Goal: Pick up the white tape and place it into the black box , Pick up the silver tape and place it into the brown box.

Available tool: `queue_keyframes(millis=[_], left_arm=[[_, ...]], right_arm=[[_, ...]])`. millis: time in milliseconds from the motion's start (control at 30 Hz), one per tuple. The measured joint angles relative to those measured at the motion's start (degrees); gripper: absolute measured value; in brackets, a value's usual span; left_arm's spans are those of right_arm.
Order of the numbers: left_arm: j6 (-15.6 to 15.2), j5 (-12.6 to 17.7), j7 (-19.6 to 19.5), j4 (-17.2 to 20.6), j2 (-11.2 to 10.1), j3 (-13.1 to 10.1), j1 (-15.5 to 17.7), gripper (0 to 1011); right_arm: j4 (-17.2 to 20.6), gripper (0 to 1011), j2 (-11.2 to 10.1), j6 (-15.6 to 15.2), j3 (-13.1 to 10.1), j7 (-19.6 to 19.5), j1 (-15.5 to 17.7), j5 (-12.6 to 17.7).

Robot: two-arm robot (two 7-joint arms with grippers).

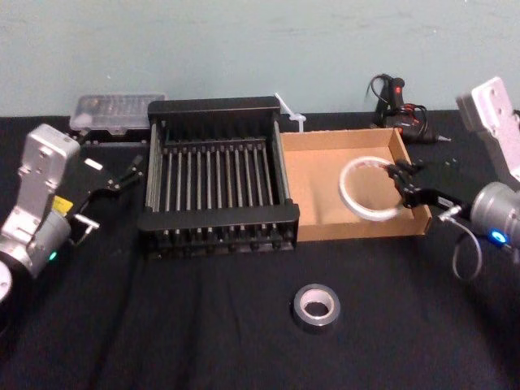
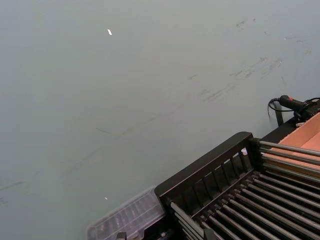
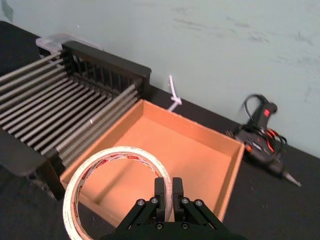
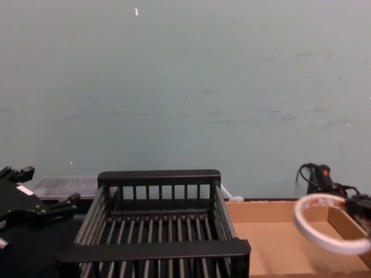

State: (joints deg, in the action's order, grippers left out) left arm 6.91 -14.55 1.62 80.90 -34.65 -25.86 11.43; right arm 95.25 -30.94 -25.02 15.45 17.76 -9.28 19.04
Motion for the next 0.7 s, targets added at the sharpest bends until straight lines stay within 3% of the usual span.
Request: queue_keyframes(millis=[700], left_arm=[[0.00,0.00,0.00,0.00,0.00,0.00,0.00,1001]], right_arm=[[-5.37,96,5.90,-0.62,6.63,3.17,-9.44,-3.27]])
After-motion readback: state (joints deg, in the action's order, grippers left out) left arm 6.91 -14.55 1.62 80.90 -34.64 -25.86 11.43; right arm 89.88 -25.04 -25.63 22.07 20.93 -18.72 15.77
